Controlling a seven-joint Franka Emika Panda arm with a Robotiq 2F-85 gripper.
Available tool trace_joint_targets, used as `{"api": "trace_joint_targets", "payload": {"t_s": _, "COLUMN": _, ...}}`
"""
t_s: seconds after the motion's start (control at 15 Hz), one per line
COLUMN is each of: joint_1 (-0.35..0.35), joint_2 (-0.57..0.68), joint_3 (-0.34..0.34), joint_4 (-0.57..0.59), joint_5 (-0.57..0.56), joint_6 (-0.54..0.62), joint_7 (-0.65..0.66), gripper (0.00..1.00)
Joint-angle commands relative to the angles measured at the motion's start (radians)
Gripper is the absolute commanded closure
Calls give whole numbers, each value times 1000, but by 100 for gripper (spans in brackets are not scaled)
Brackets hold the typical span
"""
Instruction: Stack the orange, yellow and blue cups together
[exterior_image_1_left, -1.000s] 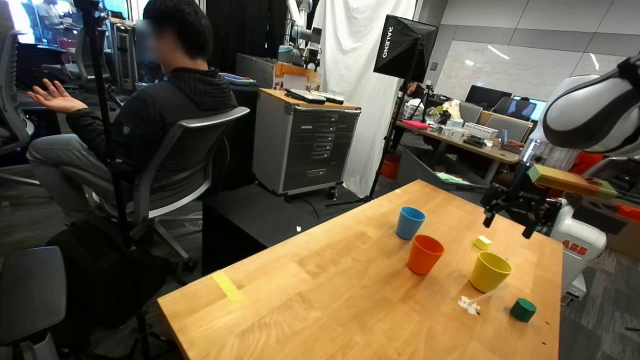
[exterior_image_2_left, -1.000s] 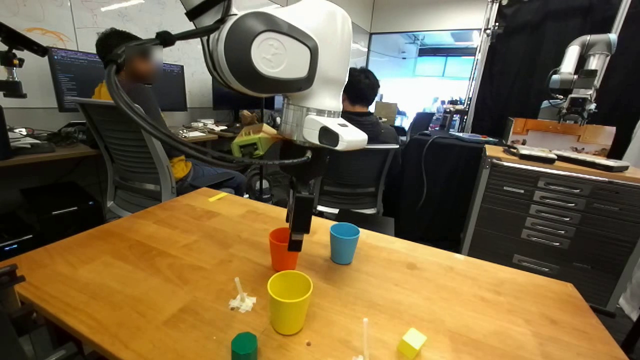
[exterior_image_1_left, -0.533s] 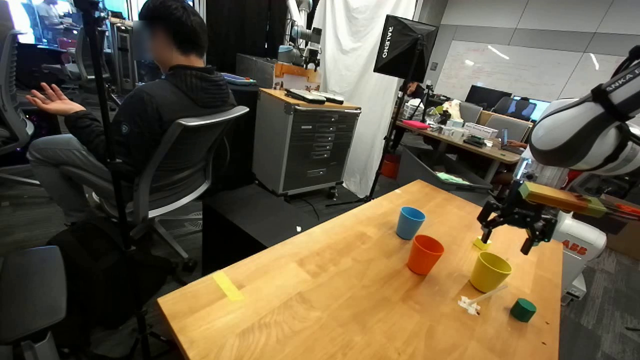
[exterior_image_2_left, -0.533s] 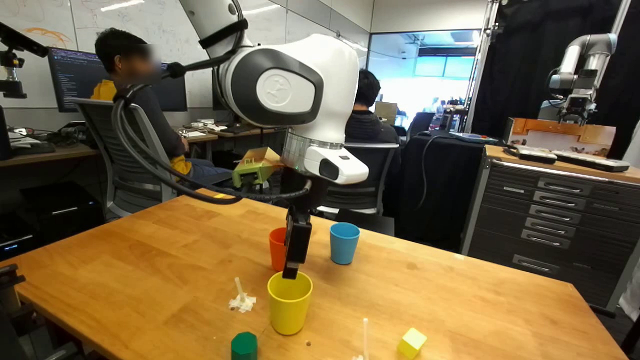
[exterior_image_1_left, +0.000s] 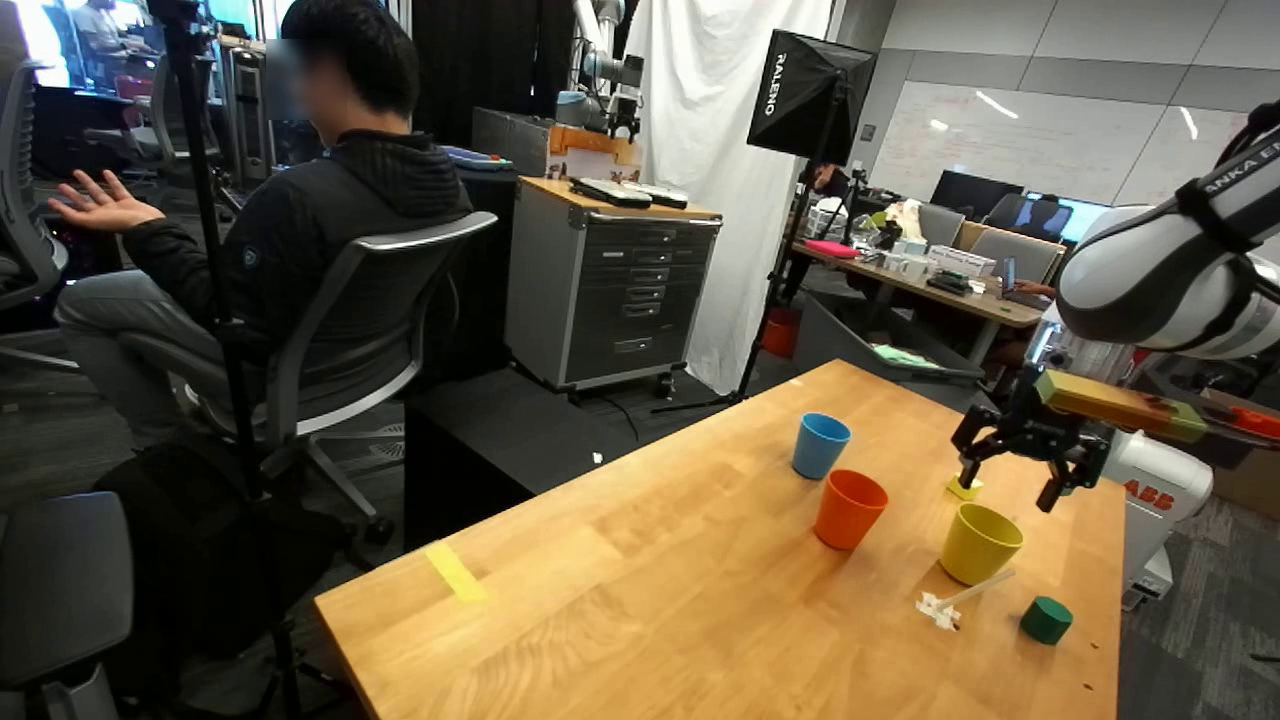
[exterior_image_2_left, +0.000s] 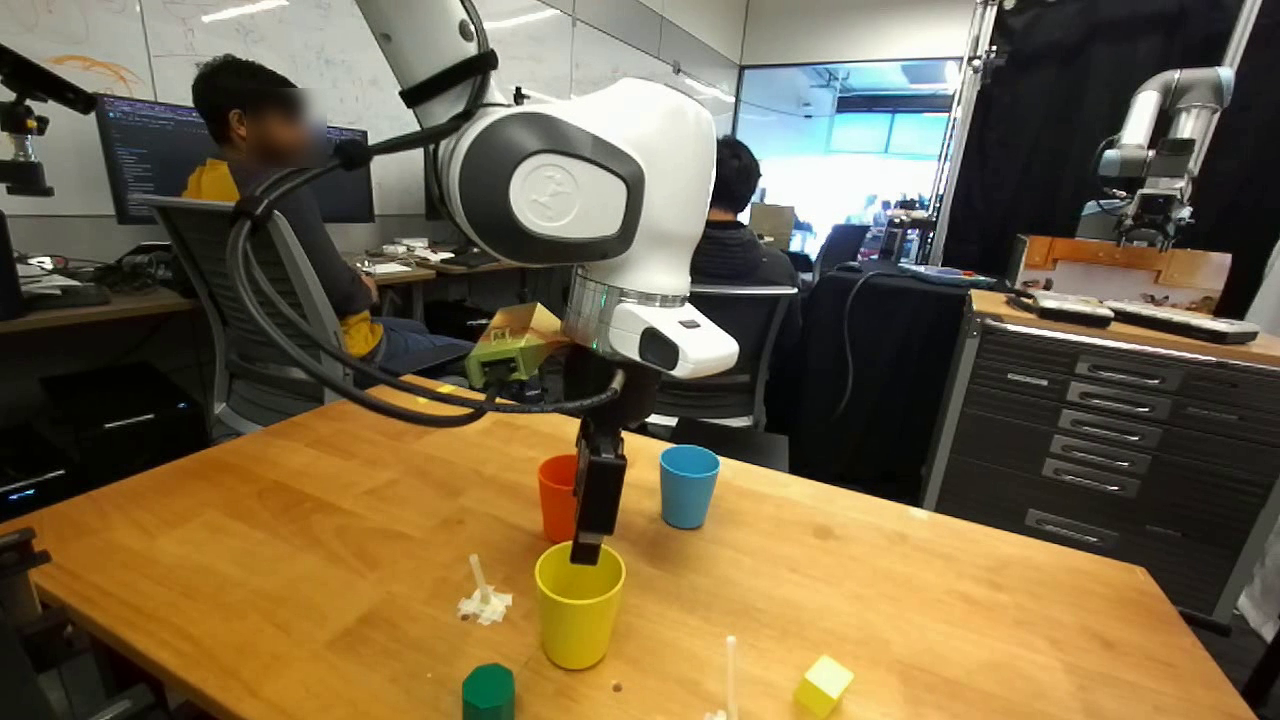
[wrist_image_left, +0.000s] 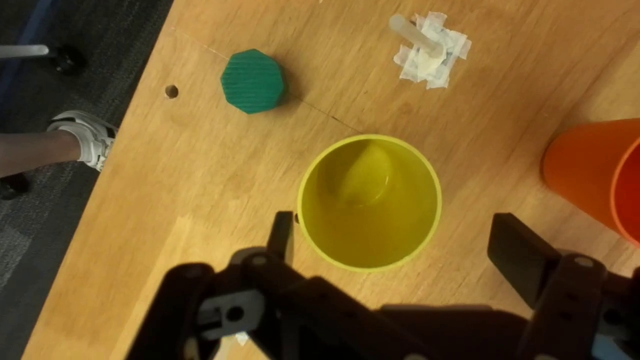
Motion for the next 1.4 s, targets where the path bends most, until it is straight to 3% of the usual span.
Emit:
{"api": "trace_joint_targets", "payload": {"t_s": 0.0, "joint_1": -4, "joint_2": -2, "joint_3": 29, "joint_4": 8, "joint_5": 54, "joint_6": 58, "joint_7": -47, "gripper": 0}}
{"api": "trace_joint_targets", "payload": {"t_s": 1.2, "joint_1": -33, "joint_2": 171, "joint_3": 93, "joint_4": 135, "joint_5": 97, "joint_6": 82, "joint_7": -173, "gripper": 0}}
{"api": "trace_joint_targets", "payload": {"t_s": 1.33, "joint_1": -35, "joint_2": 184, "joint_3": 100, "joint_4": 147, "joint_5": 98, "joint_6": 82, "joint_7": -182, "gripper": 27}}
